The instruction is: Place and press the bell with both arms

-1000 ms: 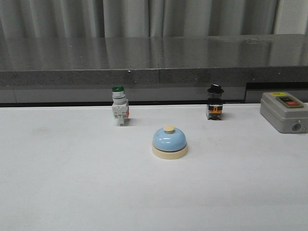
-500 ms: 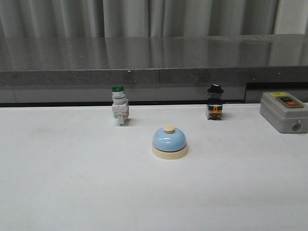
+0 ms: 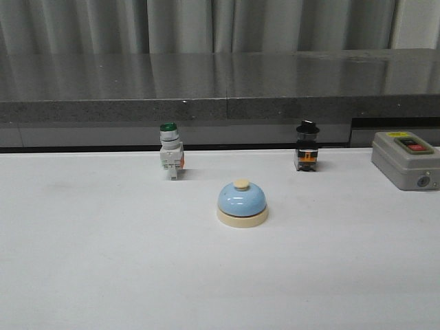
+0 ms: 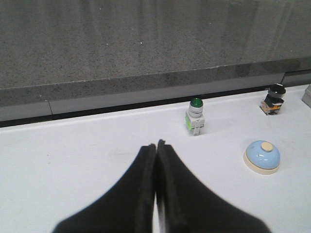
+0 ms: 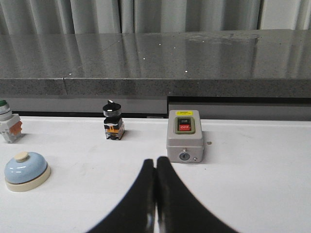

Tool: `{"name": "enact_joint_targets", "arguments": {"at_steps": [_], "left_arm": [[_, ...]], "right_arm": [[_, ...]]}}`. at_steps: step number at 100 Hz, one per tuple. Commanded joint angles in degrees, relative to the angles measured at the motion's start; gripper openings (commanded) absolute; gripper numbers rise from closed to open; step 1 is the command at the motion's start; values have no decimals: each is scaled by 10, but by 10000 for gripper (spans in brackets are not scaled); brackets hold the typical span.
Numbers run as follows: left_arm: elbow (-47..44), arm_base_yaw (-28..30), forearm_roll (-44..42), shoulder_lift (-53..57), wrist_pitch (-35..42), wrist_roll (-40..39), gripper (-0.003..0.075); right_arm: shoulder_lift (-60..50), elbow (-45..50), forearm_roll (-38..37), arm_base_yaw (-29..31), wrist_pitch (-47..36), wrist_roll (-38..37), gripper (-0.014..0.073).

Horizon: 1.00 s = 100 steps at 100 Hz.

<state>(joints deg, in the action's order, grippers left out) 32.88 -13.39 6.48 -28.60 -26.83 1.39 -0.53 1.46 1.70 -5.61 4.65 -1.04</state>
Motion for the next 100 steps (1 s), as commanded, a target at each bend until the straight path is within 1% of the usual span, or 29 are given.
{"name": "enact_joint_targets", "arguments": {"at_steps": [1, 11, 18, 31, 41, 51, 63, 80, 100], "left_arm": [[15, 0, 6, -1, 51, -6, -20], [14, 0, 1, -1, 57, -6, -20], [10, 0, -16, 0, 82, -6, -20], [-22, 0, -41, 13, 159, -6, -20], [-71, 0, -65, 39, 222, -6, -20], [-124, 0, -65, 71, 268, -6, -20], [-191, 0, -71, 115, 296, -6, -20], [-271, 2, -72, 176, 304, -6, -20], [-325, 43, -65, 245, 304, -6, -20]], "right_arm": [[-12, -8, -3, 0, -50, 2, -60], [-12, -8, -3, 0, -50, 2, -60], [-12, -8, -3, 0, -50, 2, -60], [-12, -8, -3, 0, -50, 2, -60], [-12, -8, -3, 0, -50, 2, -60], [-12, -8, -3, 0, -50, 2, -60], [-12, -8, -3, 0, -50, 2, -60], [-12, -8, -3, 0, -50, 2, -60], [-12, -8, -3, 0, -50, 2, -60]]}}
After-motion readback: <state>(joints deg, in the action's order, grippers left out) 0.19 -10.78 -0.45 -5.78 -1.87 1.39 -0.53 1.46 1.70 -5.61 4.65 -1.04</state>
